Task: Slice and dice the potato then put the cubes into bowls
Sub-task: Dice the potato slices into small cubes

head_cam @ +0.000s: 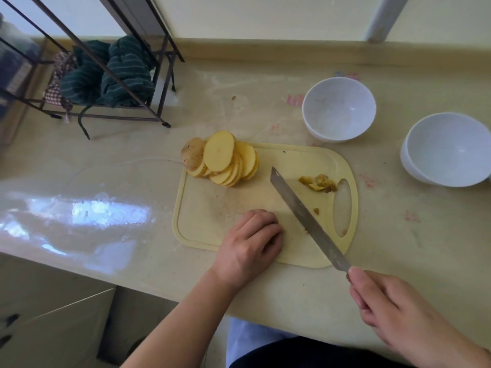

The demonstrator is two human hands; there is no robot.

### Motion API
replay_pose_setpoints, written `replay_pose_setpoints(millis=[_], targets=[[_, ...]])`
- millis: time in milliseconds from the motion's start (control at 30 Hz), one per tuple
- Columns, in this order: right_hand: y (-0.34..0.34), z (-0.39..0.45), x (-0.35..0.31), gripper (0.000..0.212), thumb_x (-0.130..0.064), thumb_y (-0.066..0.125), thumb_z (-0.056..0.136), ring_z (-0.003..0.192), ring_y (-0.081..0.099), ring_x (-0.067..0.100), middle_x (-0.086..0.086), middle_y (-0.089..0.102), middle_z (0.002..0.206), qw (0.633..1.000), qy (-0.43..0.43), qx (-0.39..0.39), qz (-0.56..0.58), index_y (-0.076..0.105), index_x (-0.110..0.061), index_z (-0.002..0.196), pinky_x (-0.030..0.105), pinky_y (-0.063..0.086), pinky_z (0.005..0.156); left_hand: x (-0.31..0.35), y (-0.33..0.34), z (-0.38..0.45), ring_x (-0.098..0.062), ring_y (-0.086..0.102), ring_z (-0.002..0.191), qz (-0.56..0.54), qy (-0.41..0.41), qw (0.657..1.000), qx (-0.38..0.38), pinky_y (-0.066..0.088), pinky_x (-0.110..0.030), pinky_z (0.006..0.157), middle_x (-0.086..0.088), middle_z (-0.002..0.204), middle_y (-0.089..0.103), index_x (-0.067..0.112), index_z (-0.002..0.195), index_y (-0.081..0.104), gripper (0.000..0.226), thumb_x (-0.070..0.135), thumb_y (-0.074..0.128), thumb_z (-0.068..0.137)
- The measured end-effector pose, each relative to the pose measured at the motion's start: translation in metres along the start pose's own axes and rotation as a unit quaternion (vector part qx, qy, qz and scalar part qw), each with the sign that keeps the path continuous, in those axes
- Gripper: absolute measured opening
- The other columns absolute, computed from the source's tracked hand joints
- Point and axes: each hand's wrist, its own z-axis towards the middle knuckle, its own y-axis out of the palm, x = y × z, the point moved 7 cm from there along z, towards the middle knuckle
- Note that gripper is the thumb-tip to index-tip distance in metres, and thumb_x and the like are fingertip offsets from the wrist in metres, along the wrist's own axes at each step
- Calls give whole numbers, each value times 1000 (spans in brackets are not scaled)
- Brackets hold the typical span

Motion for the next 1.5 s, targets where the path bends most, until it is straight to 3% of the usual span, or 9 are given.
replay_pose_setpoints(millis=[267, 433, 833, 967, 1200, 1500], targets=[[9, -10, -7, 69, -81, 35, 67, 43, 26, 9, -3, 32, 47, 998, -17, -56, 22, 42, -12, 66, 19, 24, 42, 1, -7, -4, -31, 67, 92, 11, 2, 1000, 7, 57, -40, 80, -20, 95, 68, -4, 87, 75, 8, 1, 80, 84], [12, -11, -3, 94, -99, 25, 60, 45, 32, 8, 0, 36, 49, 998, -31, -47, -37, 41, -7, 71, 25, 28, 49, 0, -5, -6, -33, 68, 95, 3, 4, 1000, -2, 57, -43, 79, -20, 98, 70, -6, 88, 74, 7, -2, 79, 84], [8, -21, 16, 101, -102, 14, 55, 49, 40, 11, 2, 40, 52, 995, -13, -35, -91, 43, -7, 70, 24, 35, 54, -2, -4, -5, -31, 68, 92, -7, 0, 1000, -1, 57, -42, 78, -19, 97, 70, -6, 88, 75, 7, -3, 79, 83], [14, -10, 5, 97, -100, 11, 58, 48, 39, 8, 3, 41, 55, 994, -29, -18, -106, 41, -9, 71, 27, 37, 56, -2, -5, -5, -31, 68, 92, -9, 0, 1000, 2, 58, -42, 78, -19, 97, 71, -6, 88, 75, 7, -4, 79, 83], [15, 8, -6, 74, -84, 28, 74, 50, 30, 5, -7, 33, 51, 996, -47, -25, -65, 39, -12, 69, 26, 30, 54, -2, -5, -4, -30, 68, 91, -16, -5, 1000, 3, 57, -40, 79, -18, 98, 70, -5, 89, 75, 4, -3, 76, 86], [5, 1, 2, 67, -83, 36, 69, 49, 23, 14, -4, 28, 53, 998, -7, -54, -9, 41, -16, 64, 22, 24, 44, 0, -8, -6, -29, 66, 90, 0, -11, 1000, 6, 57, -37, 80, -18, 94, 67, -4, 88, 75, 6, 1, 79, 86]])
